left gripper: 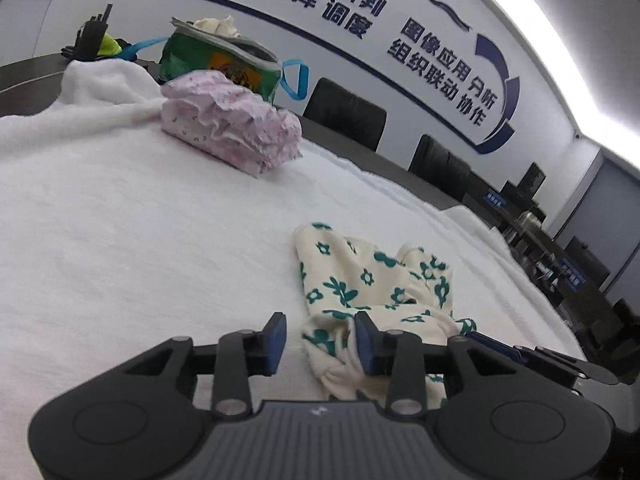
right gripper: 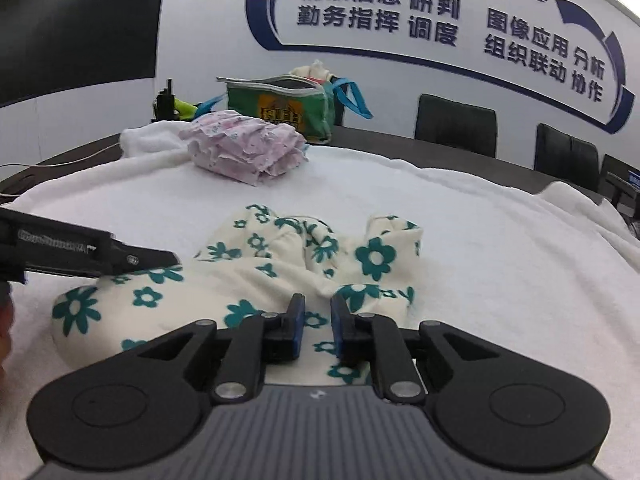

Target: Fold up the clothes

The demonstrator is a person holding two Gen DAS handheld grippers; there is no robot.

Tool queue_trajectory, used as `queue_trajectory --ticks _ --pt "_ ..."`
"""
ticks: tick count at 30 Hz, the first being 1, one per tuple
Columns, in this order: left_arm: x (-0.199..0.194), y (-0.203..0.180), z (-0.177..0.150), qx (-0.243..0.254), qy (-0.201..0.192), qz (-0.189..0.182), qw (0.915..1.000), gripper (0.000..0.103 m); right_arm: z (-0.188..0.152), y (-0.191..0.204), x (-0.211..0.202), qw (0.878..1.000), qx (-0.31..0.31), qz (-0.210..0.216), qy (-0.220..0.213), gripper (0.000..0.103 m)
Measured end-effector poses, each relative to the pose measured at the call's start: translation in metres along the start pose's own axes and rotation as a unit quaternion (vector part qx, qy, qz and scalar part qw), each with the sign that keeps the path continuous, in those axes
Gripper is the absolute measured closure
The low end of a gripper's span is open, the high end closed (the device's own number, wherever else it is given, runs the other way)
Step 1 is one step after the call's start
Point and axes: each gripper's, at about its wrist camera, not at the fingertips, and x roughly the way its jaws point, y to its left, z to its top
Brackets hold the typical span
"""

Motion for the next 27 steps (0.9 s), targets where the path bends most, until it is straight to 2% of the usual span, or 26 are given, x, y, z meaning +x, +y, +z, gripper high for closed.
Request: queue_trajectory --ticks 2,4,5,6,7,8,9,10,11,13,15,17,18,19,20,21,23,26,27 --pt "-0.019 0.002 0.005 0.025 -0.007 -0.017 0.9995 0.068 0.002 -0.007 -0.014 1.0 0.001 0.008 -0.021 0.082" --pt "-0.041 -0.005 0.008 0.095 -0.014 -0.043 0.9945 0.067 0.006 -0.017 -0.037 0.997 -0.011 0.028 -0.066 0.053" --pt "-0.051 -0.011 0.008 0.145 -0.018 -0.059 0.9875 0.059 0.005 -0.02 -0.049 0.994 -0.047 0.045 -0.092 0.051" --pt "-0.059 -0.019 0.007 0.201 -0.017 -0.074 0.9766 0.045 0.003 -0.022 -0.06 0.987 -0.091 0.064 -0.119 0.051" --pt "-0.064 -0.027 0.006 0.25 -0.014 -0.085 0.9645 0.039 0.001 -0.024 -0.071 0.977 -0.134 0.083 -0.145 0.051" --pt "-0.065 -0.034 0.004 0.282 -0.013 -0.091 0.955 0.032 -0.002 -0.024 -0.077 0.965 -0.179 0.117 -0.15 0.049" --pt "-0.062 -0.04 0.003 0.305 -0.01 -0.093 0.9476 0.032 -0.006 -0.023 -0.082 0.95 -0.224 0.156 -0.149 0.04" --pt "-0.055 -0.044 0.003 0.317 -0.003 -0.093 0.944 0.032 -0.009 -0.019 -0.082 0.936 -0.264 0.186 -0.138 0.032" --pt "-0.049 -0.046 0.003 0.324 0.002 -0.094 0.9413 0.032 -0.015 -0.011 -0.077 0.923 -0.307 0.195 -0.128 0.027" --pt "-0.037 -0.05 0.003 0.341 0.009 -0.098 0.9349 0.032 -0.026 0.005 -0.066 0.894 -0.388 0.193 -0.113 0.026" --pt "-0.037 -0.05 -0.001 0.365 0.007 -0.121 0.9232 0.032 -0.033 0.015 -0.051 0.875 -0.435 0.191 -0.091 0.026" --pt "-0.037 -0.051 -0.004 0.383 0.013 -0.136 0.9136 0.032 -0.036 0.019 -0.035 0.866 -0.459 0.187 -0.069 0.027" --pt "-0.037 -0.053 -0.005 0.392 0.013 -0.136 0.9099 0.031 -0.036 0.018 -0.03 0.863 -0.464 0.189 -0.059 0.03" --pt "-0.037 -0.056 -0.009 0.403 0.01 -0.131 0.9059 0.031 -0.034 0.016 -0.026 0.864 -0.461 0.199 -0.049 0.042" --pt "-0.037 -0.058 -0.012 0.415 0.007 -0.126 0.9007 0.029 -0.029 0.013 -0.021 0.869 -0.445 0.214 -0.036 0.046" --pt "-0.035 -0.062 -0.017 0.436 0.005 -0.125 0.8913 0.026 -0.023 0.011 -0.019 0.875 -0.426 0.23 -0.023 0.051" --pt "-0.032 -0.067 -0.029 0.486 -0.008 -0.124 0.8648 0.023 -0.014 0.004 -0.015 0.882 -0.4 0.249 -0.009 0.057" --pt "-0.026 -0.073 -0.051 0.564 -0.045 -0.128 0.8149 0.022 0.0 -0.008 -0.01 0.89 -0.36 0.278 0.009 0.064" --pt "-0.021 -0.075 -0.057 0.58 -0.055 -0.125 0.8028 0.022 0.004 -0.012 -0.01 0.892 -0.349 0.288 0.014 0.065"
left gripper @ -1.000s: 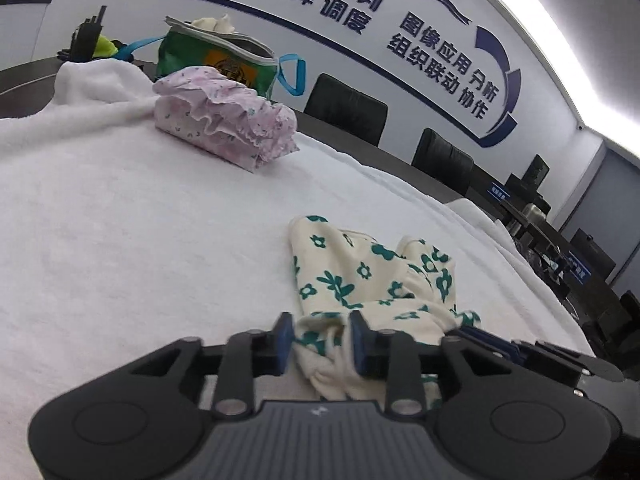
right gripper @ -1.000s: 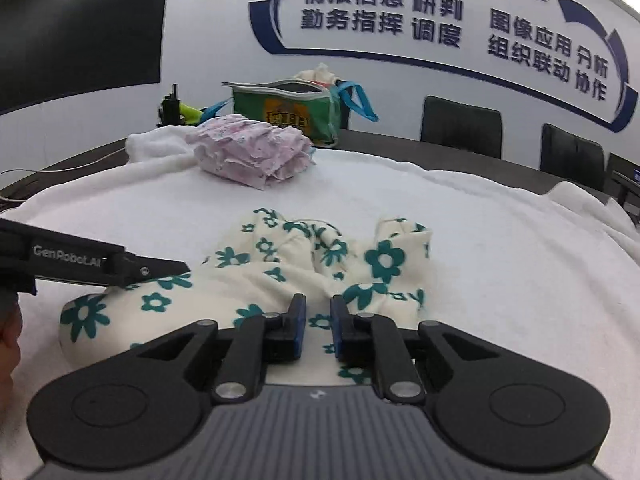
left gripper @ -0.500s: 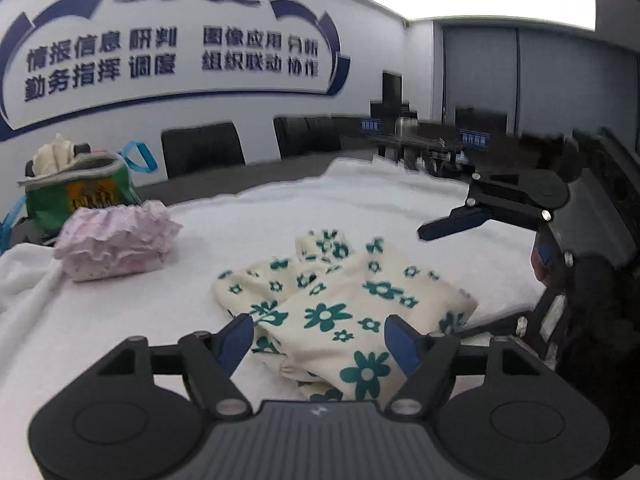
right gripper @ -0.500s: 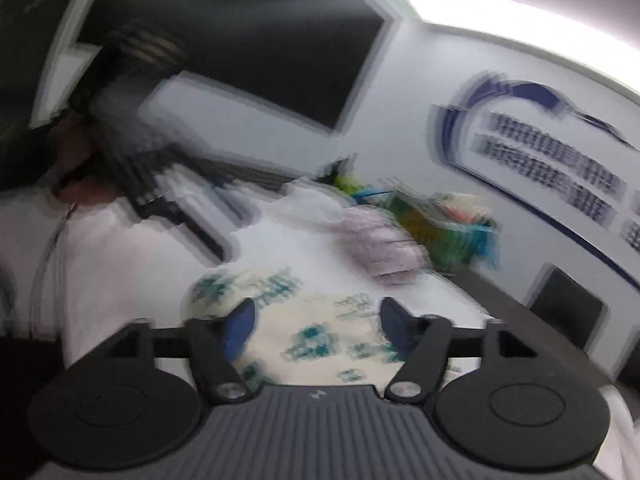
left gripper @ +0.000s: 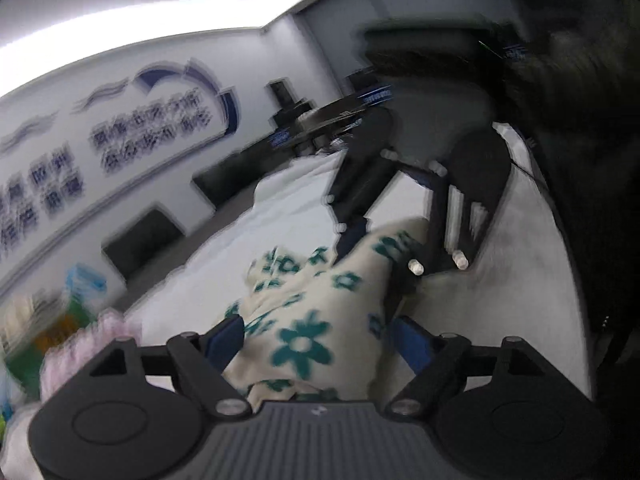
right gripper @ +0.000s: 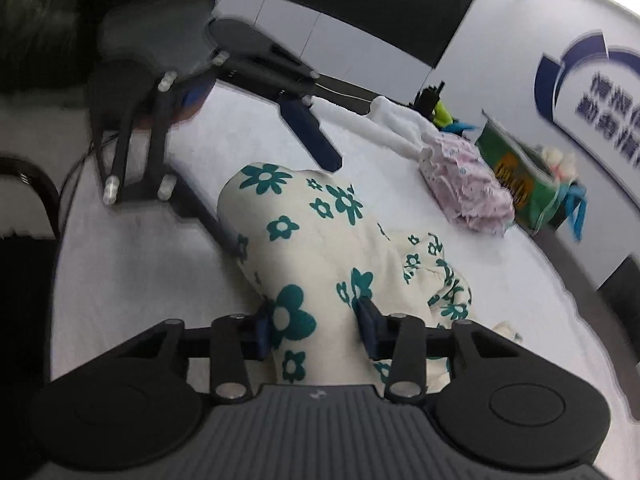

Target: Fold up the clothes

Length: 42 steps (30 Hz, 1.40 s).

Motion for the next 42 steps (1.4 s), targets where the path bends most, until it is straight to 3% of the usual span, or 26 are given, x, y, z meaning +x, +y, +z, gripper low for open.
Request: queue_trajectory --ticks 5,10,13,14,17,19,24,28,30,32,33,34,38,42 --pt "0.029 -0.015 -0.005 0.078 -0.006 0.021 0.9967 0.02 -0.002 -0.018 -0.014 0.998 0.045 0.047 -0.012 0.07" --pt "0.036 -0.016 -0.01 0.075 -0.024 -0.036 0.9962 0.026 -0.005 -0.025 -0.023 0.991 0.079 0.106 -0.028 0.073" --pt "0.032 -0.01 -0.011 0.034 -0.029 -0.075 0.9962 0.042 -0.008 -0.026 -0.032 0.986 0.102 0.129 -0.035 0.073" --pt "0.032 -0.006 -0.011 0.013 -0.025 -0.083 0.9961 0.046 -0.009 -0.026 -0.034 0.986 0.104 0.126 -0.035 0.071" --pt "0.037 0.014 -0.013 -0.053 -0.016 -0.104 0.9931 0.047 -0.01 -0.02 -0.046 0.989 0.094 0.092 -0.062 0.052" --pt "0.04 0.029 -0.014 -0.097 -0.011 -0.118 0.9881 0.047 -0.014 -0.008 -0.055 0.993 0.061 0.056 -0.08 0.021" --pt "0.046 0.054 -0.015 -0.154 -0.004 -0.148 0.9768 0.047 -0.028 0.015 -0.049 0.998 0.001 -0.02 -0.066 0.018" --pt "0.04 0.054 -0.015 -0.154 -0.006 -0.15 0.9766 0.047 -0.034 0.022 -0.023 0.996 -0.045 -0.078 -0.029 0.018" --pt "0.036 0.05 -0.015 -0.147 -0.002 -0.148 0.978 0.048 -0.033 0.022 -0.015 0.995 -0.056 -0.082 -0.03 0.019" --pt "0.029 0.045 -0.014 -0.144 0.005 -0.15 0.9782 0.05 -0.03 0.023 -0.014 0.994 -0.063 -0.076 -0.04 0.029" --pt "0.027 0.044 -0.013 -0.149 0.01 -0.153 0.9769 0.051 -0.026 0.024 -0.015 0.995 -0.061 -0.065 -0.04 0.058" --pt "0.024 0.043 -0.011 -0.154 0.014 -0.16 0.9748 0.052 -0.023 0.024 -0.018 0.997 -0.055 -0.048 -0.036 0.07" --pt "-0.002 0.04 -0.013 -0.191 0.004 -0.221 0.9563 0.053 -0.019 0.029 -0.037 0.998 -0.015 0.04 -0.038 0.075" --pt "-0.013 0.039 -0.028 -0.255 -0.007 -0.217 0.9423 0.048 -0.027 0.031 -0.048 0.991 0.065 0.101 -0.066 0.075"
